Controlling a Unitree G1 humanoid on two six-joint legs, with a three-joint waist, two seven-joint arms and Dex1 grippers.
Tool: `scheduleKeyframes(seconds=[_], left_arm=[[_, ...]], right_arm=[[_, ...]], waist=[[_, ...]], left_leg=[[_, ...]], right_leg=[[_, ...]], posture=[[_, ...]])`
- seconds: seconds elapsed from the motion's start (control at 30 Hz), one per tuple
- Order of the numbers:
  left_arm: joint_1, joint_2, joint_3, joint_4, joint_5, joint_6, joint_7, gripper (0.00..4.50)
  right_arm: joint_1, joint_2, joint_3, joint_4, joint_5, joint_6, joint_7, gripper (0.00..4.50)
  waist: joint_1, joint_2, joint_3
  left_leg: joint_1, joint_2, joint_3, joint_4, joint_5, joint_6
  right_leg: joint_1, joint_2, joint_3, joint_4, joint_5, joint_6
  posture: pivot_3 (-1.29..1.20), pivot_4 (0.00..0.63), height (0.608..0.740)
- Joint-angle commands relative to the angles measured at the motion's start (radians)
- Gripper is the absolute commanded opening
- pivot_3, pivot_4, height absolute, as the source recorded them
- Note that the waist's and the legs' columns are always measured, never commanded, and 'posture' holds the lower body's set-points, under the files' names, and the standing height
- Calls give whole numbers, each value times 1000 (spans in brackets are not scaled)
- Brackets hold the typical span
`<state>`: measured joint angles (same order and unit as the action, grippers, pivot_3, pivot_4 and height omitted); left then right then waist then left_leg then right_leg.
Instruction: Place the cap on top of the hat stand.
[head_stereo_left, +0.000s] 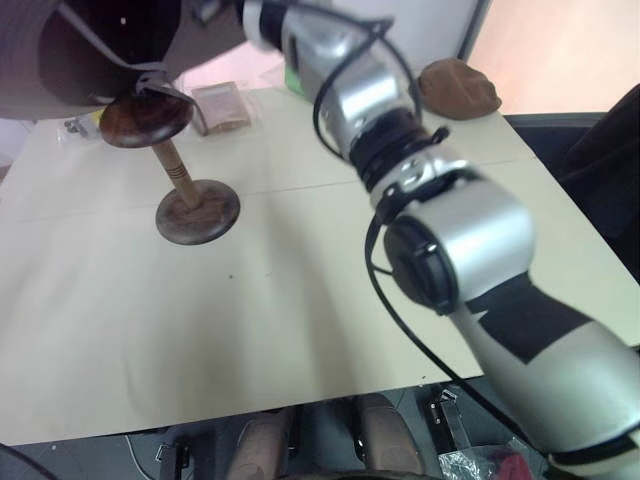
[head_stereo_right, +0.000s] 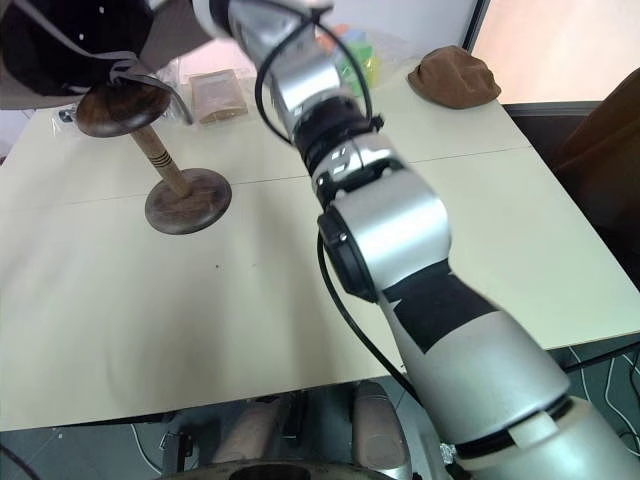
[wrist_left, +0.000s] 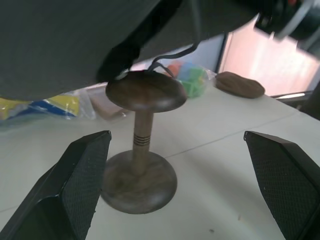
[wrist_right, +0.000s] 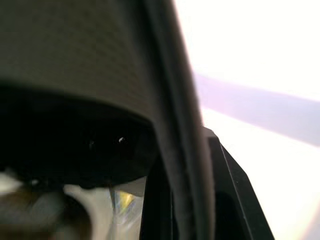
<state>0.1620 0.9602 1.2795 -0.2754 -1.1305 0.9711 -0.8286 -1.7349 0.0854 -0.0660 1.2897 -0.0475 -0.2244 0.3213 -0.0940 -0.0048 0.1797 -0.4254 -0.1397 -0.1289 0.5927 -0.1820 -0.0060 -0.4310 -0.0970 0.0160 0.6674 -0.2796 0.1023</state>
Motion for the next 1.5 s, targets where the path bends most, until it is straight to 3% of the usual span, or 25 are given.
scheduleKeyframes(seconds=[0.03,0.27,0.47,0.7,0.87,1.07,1.5], left_arm=[[-14,36,50,14,-38,-10,3,4500],[-28,125,117,139,-45,13,-5,4500],[-41,162,75,165,-20,7,-38,4500],[-24,184,38,168,35,8,-103,4500],[-38,194,18,185,60,10,-125,4500],[-51,200,-31,183,87,10,-153,4500],[-24,180,-142,142,206,-60,-248,4500]], right_arm=[[97,18,90,-158,-69,-144,-9,29],[475,-42,319,-479,-311,-442,-123,29],[669,-80,424,-546,-486,-509,-305,29],[728,-65,453,-449,-509,-504,-415,29],[774,-111,522,-415,-602,-522,-495,29],[828,-190,570,-454,-640,-535,-473,29],[724,-249,602,-559,-721,-509,-449,29]], waist=[[0,-1,-1],[-3,-3,-2],[-3,-5,-3],[-2,-6,-3],[3,-7,-4],[10,-11,-6],[24,-11,-6]], left_leg=[[0,0,0,0,1,-1],[0,0,-1,1,2,-4],[1,1,0,0,4,-7],[6,1,0,-2,4,-7],[12,1,0,-3,4,-7],[14,1,0,-3,4,-7],[14,2,0,-3,4,-7]], right_leg=[[0,0,0,0,0,0],[-4,1,1,1,0,0],[-3,2,2,3,0,0],[4,3,2,1,0,-1],[7,3,2,0,0,-2],[8,3,2,-1,0,-2],[9,3,2,-1,0,-2]], posture=[[0,150,735],[0,150,735],[0,150,735],[0,150,735],[0,150,735],[0,150,735],[0,150,735]])
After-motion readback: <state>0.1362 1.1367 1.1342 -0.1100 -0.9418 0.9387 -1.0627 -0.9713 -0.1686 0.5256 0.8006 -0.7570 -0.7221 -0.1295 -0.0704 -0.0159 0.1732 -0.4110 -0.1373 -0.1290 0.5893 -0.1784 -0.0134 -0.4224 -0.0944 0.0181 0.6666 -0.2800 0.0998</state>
